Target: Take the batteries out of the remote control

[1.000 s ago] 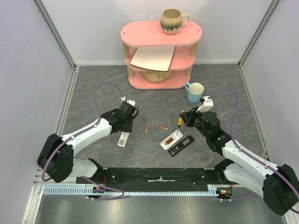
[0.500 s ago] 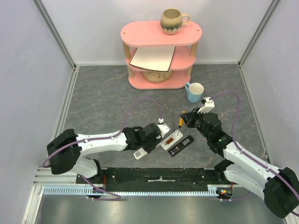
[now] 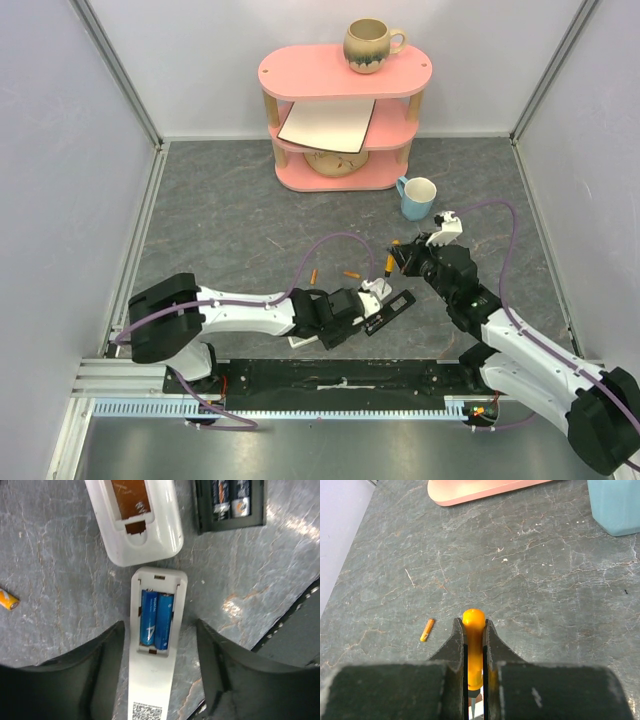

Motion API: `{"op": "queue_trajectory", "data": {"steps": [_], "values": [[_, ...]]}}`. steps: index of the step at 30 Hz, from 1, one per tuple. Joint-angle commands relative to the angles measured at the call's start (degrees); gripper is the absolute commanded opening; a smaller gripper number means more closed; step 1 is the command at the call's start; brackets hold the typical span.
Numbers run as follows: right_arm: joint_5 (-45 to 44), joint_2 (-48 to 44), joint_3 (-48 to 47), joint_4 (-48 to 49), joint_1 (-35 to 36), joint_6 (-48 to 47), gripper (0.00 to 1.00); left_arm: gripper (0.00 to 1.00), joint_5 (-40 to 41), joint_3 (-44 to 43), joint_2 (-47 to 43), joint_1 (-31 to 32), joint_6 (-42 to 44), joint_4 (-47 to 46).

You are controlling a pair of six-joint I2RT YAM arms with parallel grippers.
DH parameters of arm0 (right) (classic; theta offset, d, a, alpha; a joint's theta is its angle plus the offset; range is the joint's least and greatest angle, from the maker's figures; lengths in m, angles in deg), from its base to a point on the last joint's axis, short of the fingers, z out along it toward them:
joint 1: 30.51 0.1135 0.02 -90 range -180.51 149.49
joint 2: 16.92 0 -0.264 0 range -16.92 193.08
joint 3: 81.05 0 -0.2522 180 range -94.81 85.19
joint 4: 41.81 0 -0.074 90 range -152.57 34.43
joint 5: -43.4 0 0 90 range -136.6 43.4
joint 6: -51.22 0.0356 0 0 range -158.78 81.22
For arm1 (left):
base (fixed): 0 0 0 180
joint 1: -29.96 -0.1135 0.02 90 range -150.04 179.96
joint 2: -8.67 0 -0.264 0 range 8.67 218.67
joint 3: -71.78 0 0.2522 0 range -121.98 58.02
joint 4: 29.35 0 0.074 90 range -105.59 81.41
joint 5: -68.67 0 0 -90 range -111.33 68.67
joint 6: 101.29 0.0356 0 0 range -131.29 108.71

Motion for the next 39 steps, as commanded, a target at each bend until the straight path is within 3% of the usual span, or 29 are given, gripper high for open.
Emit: {"op": "queue_trajectory", "data": {"steps": [1,8,12,15,28,30,32,34,36,38,39], "values": [[0.6,-1.8,0.4,0.5,-0.3,-0.4,0.00,0.69,1.6,1.0,-3.0,1.0,-2.3,-4.8],[3.3,-3.0,1.1,1.6,-0.3,-1.1,0.00,0.77,2.0,6.2,-12.3,0.9,-5.9,-4.8],[5.5,-3.0,1.5,3.9,-0.2,-0.7,0.00,0.85,1.6,7.4,-15.3,0.3,-9.1,-2.6],[7.8,-2.1,1.8,5.3,-0.1,-0.5,0.00,0.85,0.0,7.7,-15.7,-0.2,-11.1,-1.0],[10.7,1.0,2.5,9.8,1.8,0.1,0.00,0.83,1.4,2.3,-4.9,-5.5,-13.7,5.4],[10.5,0.7,2.5,9.6,1.9,-0.1,0.00,0.78,1.1,1.8,-3.6,-6.5,-13.4,6.1],[10.4,0.6,2.5,9.2,1.8,-0.3,0.00,0.67,-0.9,1.2,-2.6,-6.7,-12.7,6.0],[9.7,0.5,2.4,8.8,1.9,-0.4,0.00,0.48,-2.8,1.2,-2.2,-6.7,-11.2,5.2],[9.4,0.6,2.2,8.5,1.9,-0.7,0.00,0.35,-4.1,1.1,-2.1,-6.7,-10.3,4.9],[9.3,0.6,2.1,8.2,1.8,-0.7,0.00,0.05,-3.1,1.3,-3.5,-6.7,-9.8,4.4],[9.3,0.6,2.1,8.2,1.8,-0.8,0.00,0.02,-2.1,1.5,-4.6,-6.8,-9.7,4.2]]}}
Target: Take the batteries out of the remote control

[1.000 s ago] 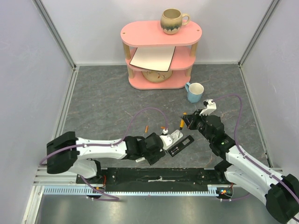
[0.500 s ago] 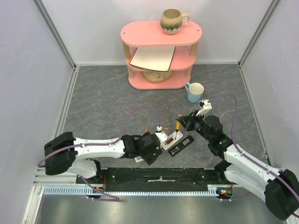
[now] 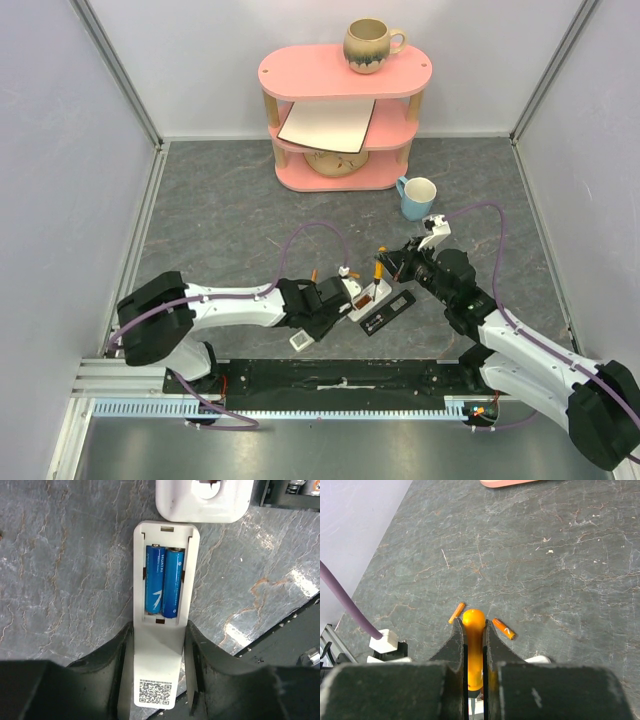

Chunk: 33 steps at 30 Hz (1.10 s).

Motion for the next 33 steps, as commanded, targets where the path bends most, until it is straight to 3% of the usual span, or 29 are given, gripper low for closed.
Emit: {"op": "queue_trajectory", "data": {"steps": [1,11,19,25,33], "values": [[-0.5,-0.4,-0.3,1.3,0.1,-0.8,0.00,0.02,3.3,0.1,-2.9,-1.0,1.8,-1.3],[-2.2,1.1,-2.9,0.4,0.1,-2.0,0.00,0.02,4.0,-1.2,-19.1,-11.3,10.4,-5.5],[0.1,6.6,-8.6,-0.1,-0.8,-2.1,0.00,0.02,-1.7,-10.0,-9.2,-18.5,21.8,-9.2],[1.6,6.1,-10.9,-2.1,-3.9,-3.2,0.00,0.02,-10.2,-9.6,-1.6,-18.5,28.4,-9.6],[5.1,7.6,-9.3,1.3,-6.1,-2.1,0.00,0.02,-12.2,-6.0,0.4,-15.0,30.4,-11.7]]}}
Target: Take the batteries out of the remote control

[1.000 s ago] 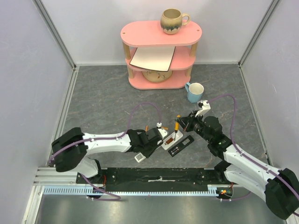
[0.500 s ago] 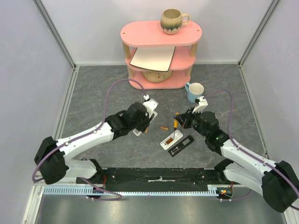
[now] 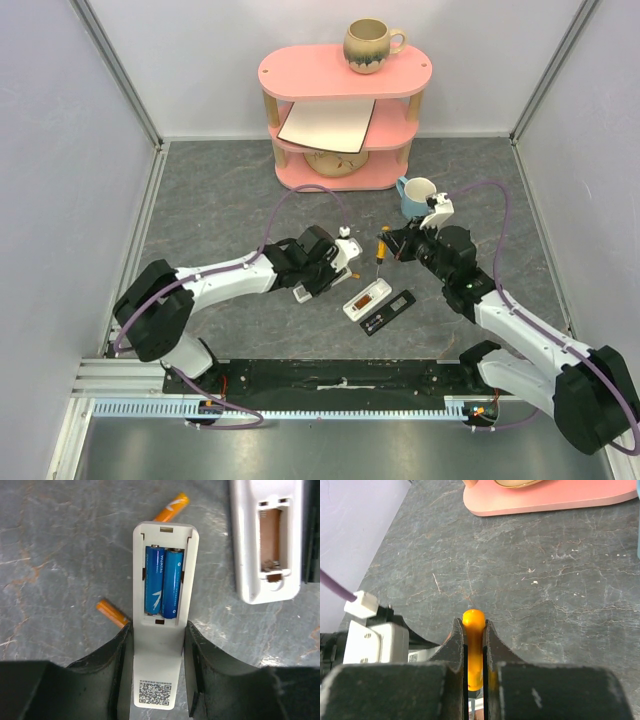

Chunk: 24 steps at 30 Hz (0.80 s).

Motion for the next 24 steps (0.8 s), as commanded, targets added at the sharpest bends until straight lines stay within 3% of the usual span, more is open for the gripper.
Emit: {"op": "queue_trajectory", "data": {"steps": [1,11,17,23,24], "values": [[3.8,0.8,-0.3,3.7,-0.7,0.2,0.00,0.02,-1.6,0.0,-0.4,2.9,4.7,-3.3],[5.4,3.4,0.2,5.4,-0.9,0.6,0.00,0.02,5.8,-4.0,8.5,5.7,1.2,2.7],[5.7,4.0,0.8,6.3,-0.9,0.7,0.00,0.02,5.0,-4.6,9.6,5.7,1.2,3.9],[6.4,5.6,2.2,9.6,-0.8,1.8,0.00,0.22,3.9,-4.2,7.9,6.2,-0.6,4.1],[6.6,5.9,2.5,11.2,-0.8,2.3,0.00,0.35,4.2,-4.0,7.0,6.2,-0.9,4.0]]}}
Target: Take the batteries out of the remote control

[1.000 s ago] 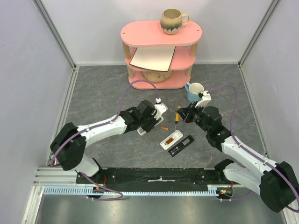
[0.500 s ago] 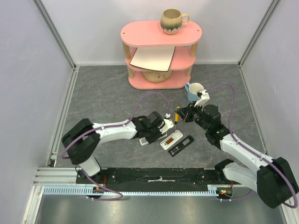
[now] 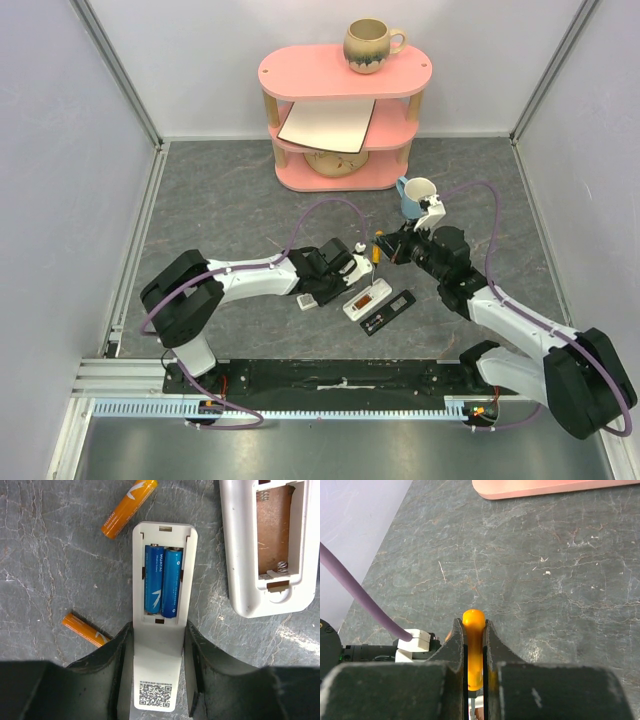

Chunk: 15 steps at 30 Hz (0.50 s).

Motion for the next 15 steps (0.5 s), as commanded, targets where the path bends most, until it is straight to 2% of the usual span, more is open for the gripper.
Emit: {"op": "queue_trajectory", "data": {"steps": [1,4,12,15], "values": [[2.2,1.1,1.4,6.8,-0.2,1.6,0.00,0.43,0.1,-0.4,-2.2,0.4,-3.2,0.7],[3.3,2.0,2.1,9.7,-0.1,2.3,0.00,0.61,-1.3,1.0,-4.2,0.5,-4.5,0.3],[4.0,4.2,2.1,12.4,0.0,2.9,0.00,0.65,-0.7,4.4,-8.8,0.4,-9.2,-2.4],[4.0,5.0,2.1,13.4,0.1,3.0,0.00,0.67,0.0,4.3,-8.3,0.2,-11.3,-0.6]]}}
